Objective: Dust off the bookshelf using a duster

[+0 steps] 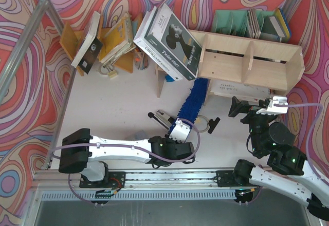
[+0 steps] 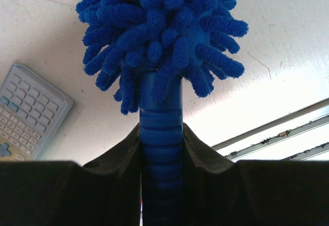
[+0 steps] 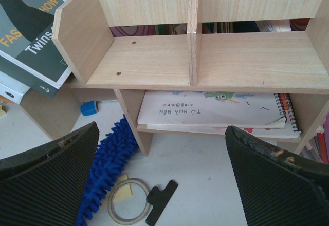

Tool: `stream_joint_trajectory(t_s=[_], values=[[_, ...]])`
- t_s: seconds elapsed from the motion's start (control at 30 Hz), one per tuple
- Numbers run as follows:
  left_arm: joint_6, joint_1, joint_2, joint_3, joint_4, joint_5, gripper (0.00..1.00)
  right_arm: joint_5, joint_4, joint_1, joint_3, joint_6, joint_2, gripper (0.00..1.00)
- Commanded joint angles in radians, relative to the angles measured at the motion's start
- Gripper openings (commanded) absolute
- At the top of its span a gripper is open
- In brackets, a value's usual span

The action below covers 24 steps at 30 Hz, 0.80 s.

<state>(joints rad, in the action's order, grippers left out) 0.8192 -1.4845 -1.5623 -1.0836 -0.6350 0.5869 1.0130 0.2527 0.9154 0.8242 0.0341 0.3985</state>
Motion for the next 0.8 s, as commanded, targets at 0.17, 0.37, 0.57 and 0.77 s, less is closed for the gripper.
stream_joint_trajectory(t_s=[0.17,0.37,0.57,0.77], values=[[-0.053,-0.009,0.171,-0.031,-0.018,0.082,0.00,0.001,-0.006,-0.001,-0.003,0.005,-0.007,0.99],[-0.068,-0.009,0.325,0.018,-0.030,0.159,0.00,-0.001,-0.006,-0.001,-0.003,0.005,-0.007,0.99],[-0.046,-0.009,0.413,0.036,-0.098,0.209,0.00,-0.002,-0.004,-0.002,-0.003,0.006,-0.009,0.99],[-0.007,-0.008,0.461,0.071,-0.179,0.233,0.00,-0.002,-0.002,-0.001,-0.003,0.008,-0.008,0.99]])
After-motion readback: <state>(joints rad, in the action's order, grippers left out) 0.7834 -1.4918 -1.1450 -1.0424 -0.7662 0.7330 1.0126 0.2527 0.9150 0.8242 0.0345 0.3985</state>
